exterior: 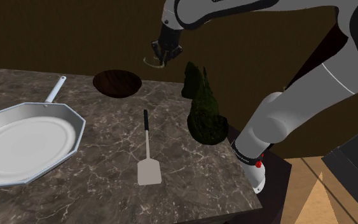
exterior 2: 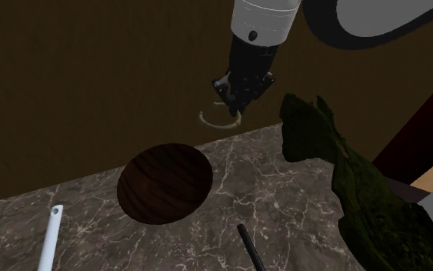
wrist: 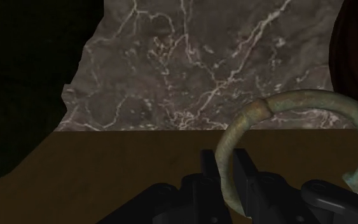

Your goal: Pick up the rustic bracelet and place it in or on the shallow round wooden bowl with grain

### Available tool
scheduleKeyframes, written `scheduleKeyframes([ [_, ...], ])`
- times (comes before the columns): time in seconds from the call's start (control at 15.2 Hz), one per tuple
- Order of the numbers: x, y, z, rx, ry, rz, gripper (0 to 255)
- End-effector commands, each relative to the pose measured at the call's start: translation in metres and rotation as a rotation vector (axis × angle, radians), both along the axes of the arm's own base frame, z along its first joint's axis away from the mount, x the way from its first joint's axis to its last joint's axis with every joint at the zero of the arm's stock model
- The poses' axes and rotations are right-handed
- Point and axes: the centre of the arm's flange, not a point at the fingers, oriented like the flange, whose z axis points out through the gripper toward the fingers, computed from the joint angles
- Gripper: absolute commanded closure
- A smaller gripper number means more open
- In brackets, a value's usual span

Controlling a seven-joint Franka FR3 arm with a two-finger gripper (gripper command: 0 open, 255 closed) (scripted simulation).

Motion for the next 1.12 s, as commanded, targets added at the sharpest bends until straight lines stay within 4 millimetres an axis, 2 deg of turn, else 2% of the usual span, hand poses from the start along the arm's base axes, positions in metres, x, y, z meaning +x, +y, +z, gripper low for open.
scheduleKeyframes([
  [0.0, 0.000, 0.000, 0.010, 0.000, 0.000, 0.000, 255],
  [0.13, 0.000, 0.000, 0.017, 0.000, 0.000, 0.000, 255],
  [0.92, 0.045, 0.152, 0.028, 0.000, 0.000, 0.000, 255],
  [1.06, 0.045, 0.152, 0.017, 0.000, 0.000, 0.000, 255],
])
